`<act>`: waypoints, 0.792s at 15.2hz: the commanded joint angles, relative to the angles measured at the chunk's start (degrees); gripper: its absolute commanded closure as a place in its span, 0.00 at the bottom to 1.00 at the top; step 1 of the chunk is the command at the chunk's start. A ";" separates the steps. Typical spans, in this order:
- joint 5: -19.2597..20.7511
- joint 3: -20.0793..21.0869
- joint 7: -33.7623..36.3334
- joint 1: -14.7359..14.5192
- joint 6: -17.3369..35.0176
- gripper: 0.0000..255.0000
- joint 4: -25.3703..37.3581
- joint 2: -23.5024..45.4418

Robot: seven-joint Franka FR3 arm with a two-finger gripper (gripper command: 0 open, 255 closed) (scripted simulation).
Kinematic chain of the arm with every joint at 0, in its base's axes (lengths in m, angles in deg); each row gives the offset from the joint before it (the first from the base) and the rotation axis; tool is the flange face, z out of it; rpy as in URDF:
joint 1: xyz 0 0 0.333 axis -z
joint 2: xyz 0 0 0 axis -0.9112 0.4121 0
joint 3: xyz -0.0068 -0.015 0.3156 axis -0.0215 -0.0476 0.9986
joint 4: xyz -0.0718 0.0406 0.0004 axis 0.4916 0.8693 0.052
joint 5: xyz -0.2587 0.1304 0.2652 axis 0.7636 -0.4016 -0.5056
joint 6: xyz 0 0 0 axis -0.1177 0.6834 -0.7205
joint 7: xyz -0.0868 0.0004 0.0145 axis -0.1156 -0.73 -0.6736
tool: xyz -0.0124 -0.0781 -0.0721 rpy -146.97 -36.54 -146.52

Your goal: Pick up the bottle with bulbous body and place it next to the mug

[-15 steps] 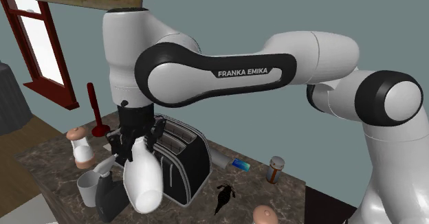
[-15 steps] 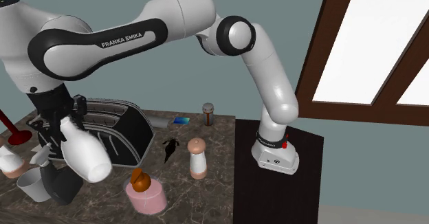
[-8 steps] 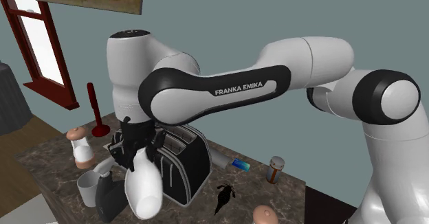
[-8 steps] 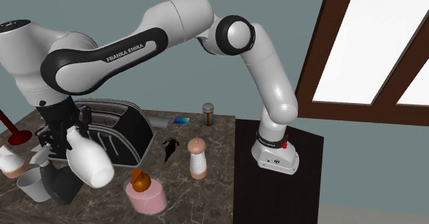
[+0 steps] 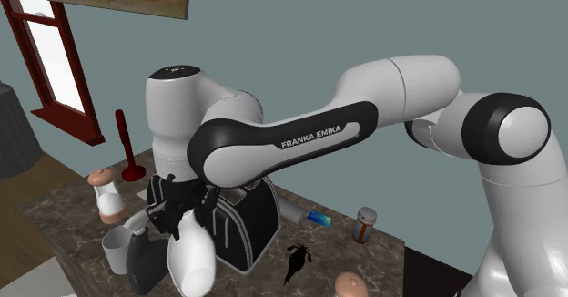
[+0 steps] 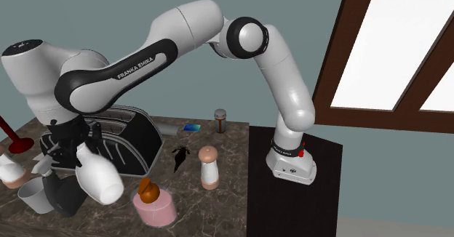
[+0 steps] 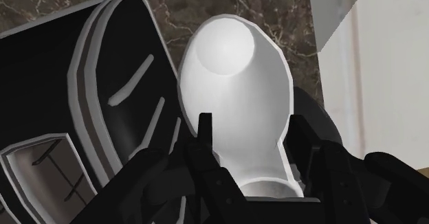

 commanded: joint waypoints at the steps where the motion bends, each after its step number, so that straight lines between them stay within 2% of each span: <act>1: 0.01 -0.01 0.00 0.06 0.19 1.00 -0.16 -0.03; 5: 0.01 -0.01 0.00 0.06 0.19 1.00 -0.16 -0.03; 6: 0.01 -0.01 0.00 0.06 0.19 0.00 -0.16 -0.03; 11: 0.01 -0.01 0.00 0.06 0.19 0.00 -0.16 -0.03; 12: -0.33 0.21 -0.27 -0.07 -1.43 0.00 1.11 -0.48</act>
